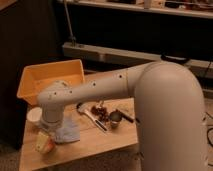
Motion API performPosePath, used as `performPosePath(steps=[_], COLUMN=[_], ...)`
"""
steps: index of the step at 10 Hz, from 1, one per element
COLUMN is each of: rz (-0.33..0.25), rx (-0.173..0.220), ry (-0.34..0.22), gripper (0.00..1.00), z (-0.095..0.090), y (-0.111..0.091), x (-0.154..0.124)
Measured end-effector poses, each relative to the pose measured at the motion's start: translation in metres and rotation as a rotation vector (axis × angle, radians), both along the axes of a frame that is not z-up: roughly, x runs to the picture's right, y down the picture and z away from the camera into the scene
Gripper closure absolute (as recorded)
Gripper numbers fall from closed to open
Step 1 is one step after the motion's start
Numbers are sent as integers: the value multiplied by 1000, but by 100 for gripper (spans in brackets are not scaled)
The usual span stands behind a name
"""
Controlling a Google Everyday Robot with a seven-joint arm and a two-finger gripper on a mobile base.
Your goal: Place apple in plastic cup
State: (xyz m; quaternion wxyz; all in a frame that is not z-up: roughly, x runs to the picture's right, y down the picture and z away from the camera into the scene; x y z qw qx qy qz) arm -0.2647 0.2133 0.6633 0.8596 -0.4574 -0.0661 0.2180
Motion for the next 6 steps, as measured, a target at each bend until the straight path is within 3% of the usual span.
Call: performPosePath(steps=[6], rz=[-1], rx=[-3], ry=[0], gripper=[20], z=[0], y=[1], x=[0])
